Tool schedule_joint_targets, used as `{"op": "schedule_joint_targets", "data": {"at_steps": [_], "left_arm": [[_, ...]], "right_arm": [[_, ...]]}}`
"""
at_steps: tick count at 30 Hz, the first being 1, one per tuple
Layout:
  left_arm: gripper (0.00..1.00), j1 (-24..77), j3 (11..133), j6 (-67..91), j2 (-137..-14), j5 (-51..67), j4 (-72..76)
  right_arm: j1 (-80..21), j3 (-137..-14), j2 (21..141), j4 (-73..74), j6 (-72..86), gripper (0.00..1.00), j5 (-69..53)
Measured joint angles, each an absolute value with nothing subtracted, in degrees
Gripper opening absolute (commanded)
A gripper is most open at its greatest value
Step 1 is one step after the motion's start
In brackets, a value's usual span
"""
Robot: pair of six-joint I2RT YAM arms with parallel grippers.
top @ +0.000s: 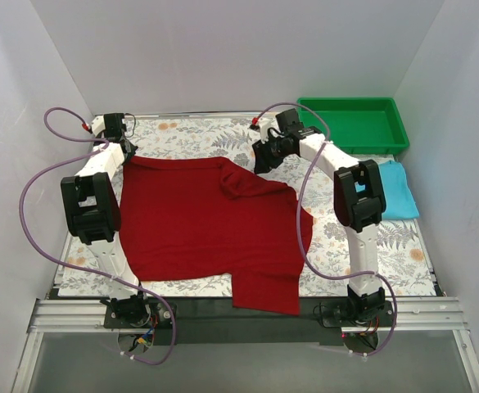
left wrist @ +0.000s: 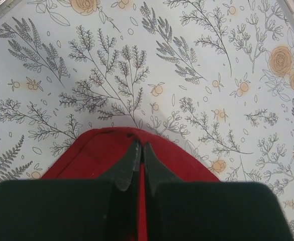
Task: Fold and stack the t-shirts
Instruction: Flatten the tshirt out
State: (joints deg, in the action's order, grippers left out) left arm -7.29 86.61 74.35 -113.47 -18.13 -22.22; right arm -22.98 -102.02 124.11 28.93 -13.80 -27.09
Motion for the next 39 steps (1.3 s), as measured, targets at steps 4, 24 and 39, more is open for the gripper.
{"op": "schedule_joint_targets", "data": {"at_steps": [4, 24, 39], "left_arm": [[0.0, -7.29, 86.61, 74.32, -113.47, -18.11, -22.22], [0.0, -7.29, 86.61, 74.3, -113.47, -18.09, -22.22], [0.0, -7.29, 86.61, 74.3, -113.49, -18.0, -22.22]], "right_arm": [[-24.21, -103.2, 126.96, 27.9, -16.05, 0.41, -31.31], [-26.44, -103.42, 131.74, 30.04, -22.37, 0.39, -40.49], [-26.5, -103.42, 131.7, 33.12, -24.08, 0.42, -45.63]]}}
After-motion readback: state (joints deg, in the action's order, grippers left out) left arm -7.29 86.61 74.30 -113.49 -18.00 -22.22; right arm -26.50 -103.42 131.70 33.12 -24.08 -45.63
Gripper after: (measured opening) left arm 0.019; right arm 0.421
